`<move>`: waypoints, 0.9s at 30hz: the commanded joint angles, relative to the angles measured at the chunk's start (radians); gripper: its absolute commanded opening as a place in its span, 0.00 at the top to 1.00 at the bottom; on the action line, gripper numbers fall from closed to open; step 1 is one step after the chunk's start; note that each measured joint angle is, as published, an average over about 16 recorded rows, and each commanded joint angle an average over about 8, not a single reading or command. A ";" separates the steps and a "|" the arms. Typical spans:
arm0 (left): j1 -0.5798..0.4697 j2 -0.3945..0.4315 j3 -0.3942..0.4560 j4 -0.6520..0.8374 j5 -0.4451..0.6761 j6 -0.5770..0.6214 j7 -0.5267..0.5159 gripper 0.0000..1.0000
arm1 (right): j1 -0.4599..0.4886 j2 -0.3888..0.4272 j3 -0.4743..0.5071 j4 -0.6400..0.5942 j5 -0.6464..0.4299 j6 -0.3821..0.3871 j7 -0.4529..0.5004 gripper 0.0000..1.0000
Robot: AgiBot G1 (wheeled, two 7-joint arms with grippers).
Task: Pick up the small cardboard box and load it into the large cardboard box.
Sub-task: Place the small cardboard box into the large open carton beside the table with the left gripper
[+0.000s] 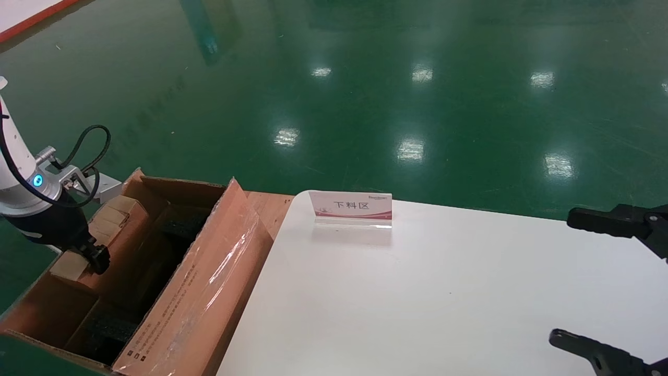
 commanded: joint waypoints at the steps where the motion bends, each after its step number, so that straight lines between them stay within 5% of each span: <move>1: 0.002 -0.001 -0.001 0.008 -0.003 0.003 0.006 1.00 | 0.000 0.000 0.000 0.000 0.000 0.000 0.000 0.00; 9: 0.012 0.003 -0.005 0.038 -0.012 0.013 0.025 0.97 | 0.000 0.000 0.000 0.000 0.000 0.000 0.000 0.00; 18: 0.018 0.008 -0.007 0.056 -0.015 0.020 0.033 0.56 | 0.000 0.000 -0.001 0.000 0.001 0.001 0.000 0.00; 27: 0.017 0.007 -0.006 0.052 -0.015 0.019 0.031 0.62 | 0.000 0.000 -0.001 0.000 0.001 0.001 0.000 0.00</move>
